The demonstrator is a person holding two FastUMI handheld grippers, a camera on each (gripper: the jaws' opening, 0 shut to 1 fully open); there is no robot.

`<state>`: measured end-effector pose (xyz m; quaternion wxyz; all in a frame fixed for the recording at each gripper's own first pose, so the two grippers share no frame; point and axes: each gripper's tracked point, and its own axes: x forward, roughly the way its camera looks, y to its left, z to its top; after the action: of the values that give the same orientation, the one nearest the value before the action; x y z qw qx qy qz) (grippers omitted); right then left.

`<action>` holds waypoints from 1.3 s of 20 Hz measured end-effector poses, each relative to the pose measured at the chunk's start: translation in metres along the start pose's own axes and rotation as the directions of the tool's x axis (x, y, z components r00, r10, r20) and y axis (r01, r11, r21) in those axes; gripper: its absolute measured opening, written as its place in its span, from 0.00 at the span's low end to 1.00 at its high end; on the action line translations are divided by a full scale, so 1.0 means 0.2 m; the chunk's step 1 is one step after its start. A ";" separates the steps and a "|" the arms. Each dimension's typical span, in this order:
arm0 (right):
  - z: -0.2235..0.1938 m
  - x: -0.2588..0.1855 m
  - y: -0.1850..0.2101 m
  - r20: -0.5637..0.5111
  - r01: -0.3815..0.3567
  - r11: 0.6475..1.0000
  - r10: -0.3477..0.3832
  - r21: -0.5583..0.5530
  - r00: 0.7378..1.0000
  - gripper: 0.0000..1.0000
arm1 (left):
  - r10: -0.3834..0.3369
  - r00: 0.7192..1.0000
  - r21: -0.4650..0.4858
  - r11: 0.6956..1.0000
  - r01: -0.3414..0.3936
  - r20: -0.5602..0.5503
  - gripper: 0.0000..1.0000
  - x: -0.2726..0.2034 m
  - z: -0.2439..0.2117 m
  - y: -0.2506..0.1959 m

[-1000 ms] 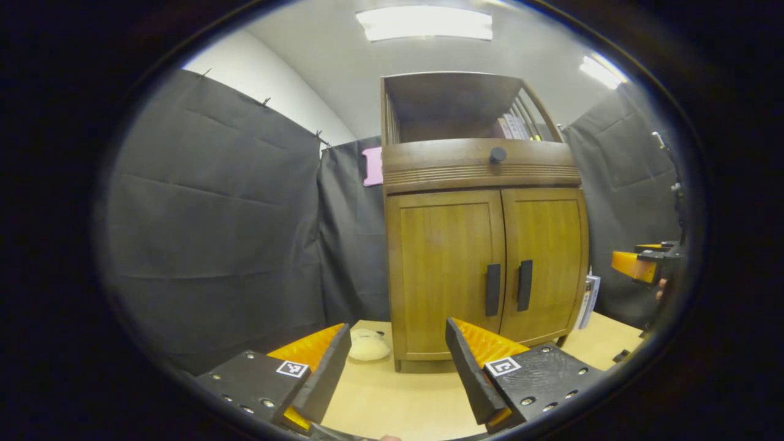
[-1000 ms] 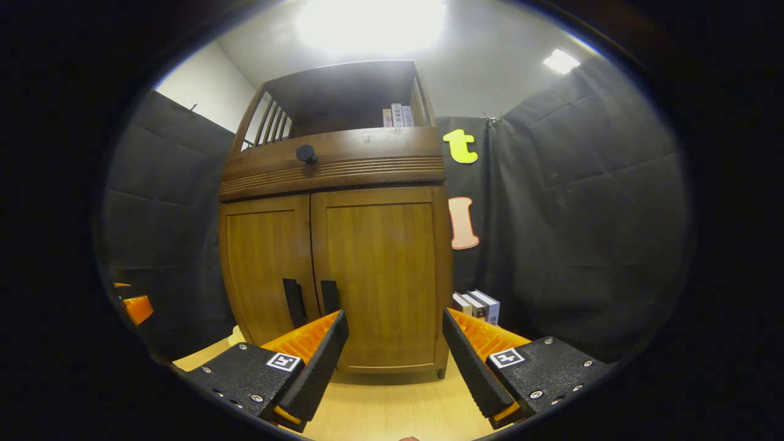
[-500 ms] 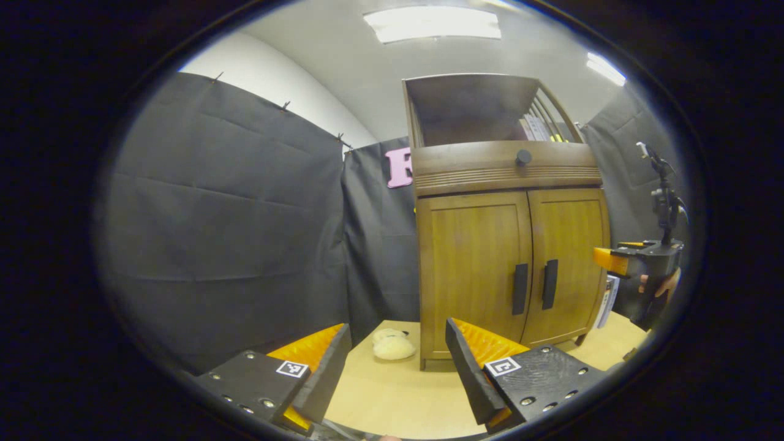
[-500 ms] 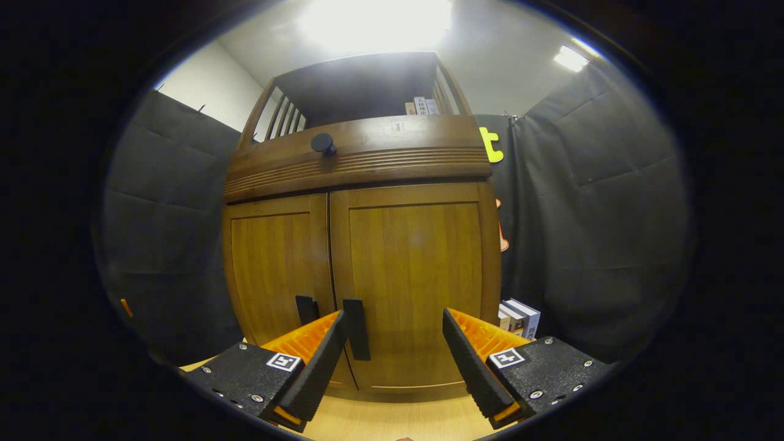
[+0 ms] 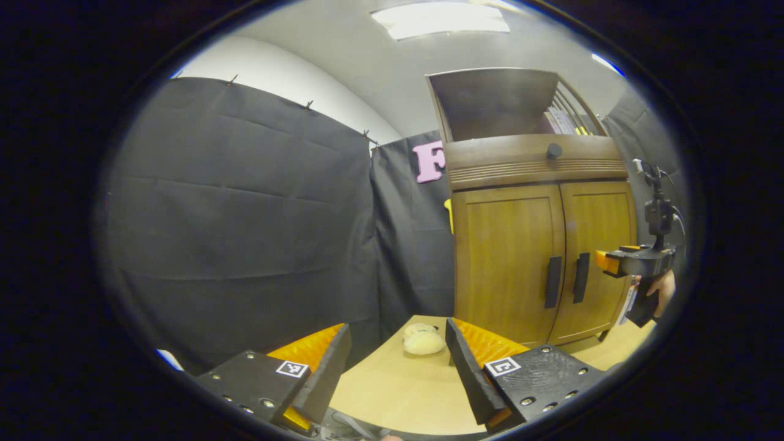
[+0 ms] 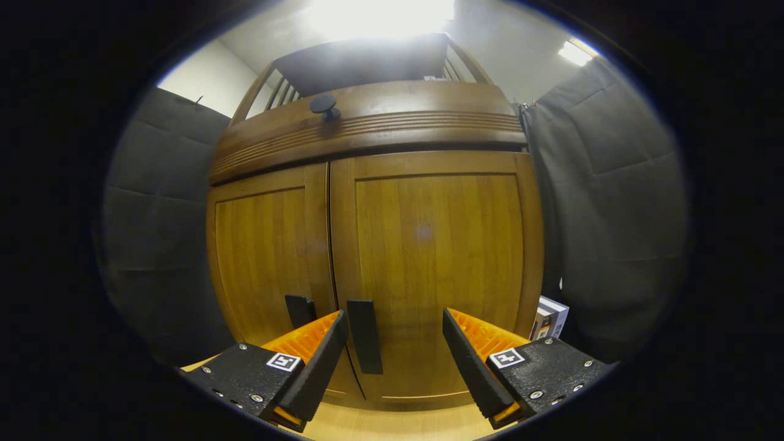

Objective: Open the right door of the double-door shoe cabinet with the right hand, and open the left door with the left hand.

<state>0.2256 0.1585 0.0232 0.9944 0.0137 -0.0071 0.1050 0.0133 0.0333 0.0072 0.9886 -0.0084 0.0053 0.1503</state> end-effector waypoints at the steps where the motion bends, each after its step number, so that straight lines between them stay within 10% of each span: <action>1: -0.03 0.03 0.01 -0.010 0.000 1.000 0.000 0.000 1.000 0.96 | 0.009 1.000 -0.002 1.000 -0.009 -0.003 0.94 0.00 0.00 0.00; 12: -0.30 0.27 0.16 -0.126 -0.016 1.000 0.015 -0.007 0.992 0.71 | 0.080 0.996 -0.023 0.996 -0.081 -0.039 0.94 -0.01 -0.03 0.02; 21: -0.31 0.30 0.18 -0.122 0.013 1.000 -0.011 0.017 0.992 0.20 | 0.062 0.998 -0.007 0.998 -0.062 -0.032 0.88 -0.01 -0.01 0.02; 26: -0.29 0.20 0.17 -0.123 -0.011 1.000 0.014 0.028 0.992 0.20 | 0.013 1.000 0.003 1.000 -0.013 -0.014 0.94 0.00 -0.01 -0.01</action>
<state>0.2588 0.2019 -0.0336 0.9920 0.0209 0.0554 0.1119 0.0141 0.0321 0.0059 0.9875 -0.0082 0.0123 0.1568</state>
